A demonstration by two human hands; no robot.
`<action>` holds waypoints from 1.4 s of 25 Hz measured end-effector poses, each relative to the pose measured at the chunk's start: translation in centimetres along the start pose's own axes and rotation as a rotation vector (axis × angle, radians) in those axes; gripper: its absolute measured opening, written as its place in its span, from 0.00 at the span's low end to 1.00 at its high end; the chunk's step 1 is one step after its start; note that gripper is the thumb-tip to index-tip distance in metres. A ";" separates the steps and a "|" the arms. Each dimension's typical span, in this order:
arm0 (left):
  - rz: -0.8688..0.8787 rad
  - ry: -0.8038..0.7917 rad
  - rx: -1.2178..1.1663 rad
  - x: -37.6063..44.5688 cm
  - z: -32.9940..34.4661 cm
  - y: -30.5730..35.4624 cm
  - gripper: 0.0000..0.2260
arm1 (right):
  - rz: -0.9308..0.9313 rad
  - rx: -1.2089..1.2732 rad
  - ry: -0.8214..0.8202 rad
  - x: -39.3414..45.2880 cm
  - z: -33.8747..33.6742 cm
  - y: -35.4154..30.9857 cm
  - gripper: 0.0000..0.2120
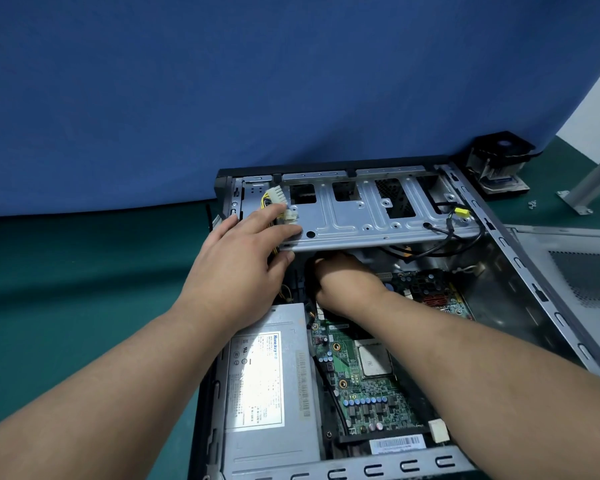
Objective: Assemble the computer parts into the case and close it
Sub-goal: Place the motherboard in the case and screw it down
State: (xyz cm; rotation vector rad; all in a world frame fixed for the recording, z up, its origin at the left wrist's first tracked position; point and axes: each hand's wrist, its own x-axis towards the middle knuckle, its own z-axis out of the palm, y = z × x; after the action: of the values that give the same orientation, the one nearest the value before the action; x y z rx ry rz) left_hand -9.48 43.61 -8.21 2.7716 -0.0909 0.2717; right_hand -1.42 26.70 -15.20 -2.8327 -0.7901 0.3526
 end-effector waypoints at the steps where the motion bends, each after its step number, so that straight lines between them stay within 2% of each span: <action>1: 0.000 0.001 0.000 0.0 0.0 0.0 0.17 | 0.000 -0.002 0.003 -0.1 0.0 -0.1 0.15; 5: -0.003 -0.002 -0.001 -0.1 0.0 0.0 0.17 | 0.032 0.040 0.004 0.1 0.0 -0.3 0.13; 8: -0.004 -0.001 -0.002 0.0 0.0 -0.1 0.17 | 0.060 0.100 -0.001 0.4 0.1 0.1 0.02; 11: -0.004 0.000 -0.005 0.0 0.1 -0.1 0.17 | 0.061 0.138 0.005 0.6 0.3 0.5 0.02; 14: -0.005 0.000 -0.004 0.0 0.1 -0.1 0.17 | 0.062 0.154 -0.002 0.6 0.3 0.7 0.07; 19: -0.008 -0.001 -0.001 0.0 0.0 -0.2 0.17 | 0.054 0.138 -0.025 0.6 0.2 0.6 0.01; 35: -0.006 0.005 -0.007 -0.1 -0.1 0.0 0.17 | 0.034 0.099 -0.005 0.5 0.1 0.6 0.08</action>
State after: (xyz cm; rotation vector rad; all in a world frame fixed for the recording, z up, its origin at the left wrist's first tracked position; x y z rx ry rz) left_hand -9.62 43.66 -8.18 2.7640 -0.0818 0.2760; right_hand -0.74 26.51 -15.56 -2.7564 -0.7059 0.3927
